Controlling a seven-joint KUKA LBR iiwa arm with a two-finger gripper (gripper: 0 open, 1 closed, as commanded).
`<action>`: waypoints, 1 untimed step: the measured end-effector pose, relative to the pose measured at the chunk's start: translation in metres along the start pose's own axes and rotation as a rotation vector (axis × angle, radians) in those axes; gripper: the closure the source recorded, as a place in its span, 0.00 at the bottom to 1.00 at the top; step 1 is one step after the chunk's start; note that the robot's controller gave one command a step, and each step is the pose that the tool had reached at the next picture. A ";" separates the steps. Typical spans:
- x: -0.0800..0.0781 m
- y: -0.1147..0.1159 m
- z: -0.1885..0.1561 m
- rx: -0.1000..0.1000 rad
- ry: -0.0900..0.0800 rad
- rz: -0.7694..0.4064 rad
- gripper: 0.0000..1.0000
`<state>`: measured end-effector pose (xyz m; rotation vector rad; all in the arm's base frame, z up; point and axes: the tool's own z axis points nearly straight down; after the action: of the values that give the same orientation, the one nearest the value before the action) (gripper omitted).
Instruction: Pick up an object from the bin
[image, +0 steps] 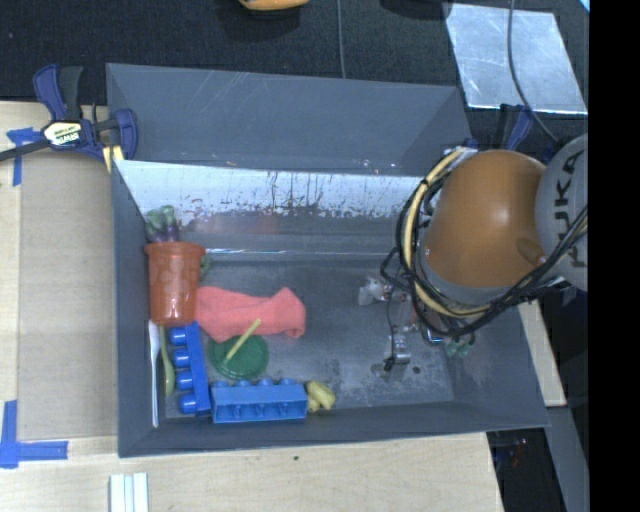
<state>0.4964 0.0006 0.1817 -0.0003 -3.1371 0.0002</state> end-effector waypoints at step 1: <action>-0.002 0.000 -0.003 0.000 -0.007 0.000 0.00</action>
Offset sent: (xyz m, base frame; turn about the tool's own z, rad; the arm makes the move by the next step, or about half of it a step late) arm -0.0057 0.0800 -0.1117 -0.2447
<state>0.4982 0.0006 0.1849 -0.0004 -3.1445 0.0002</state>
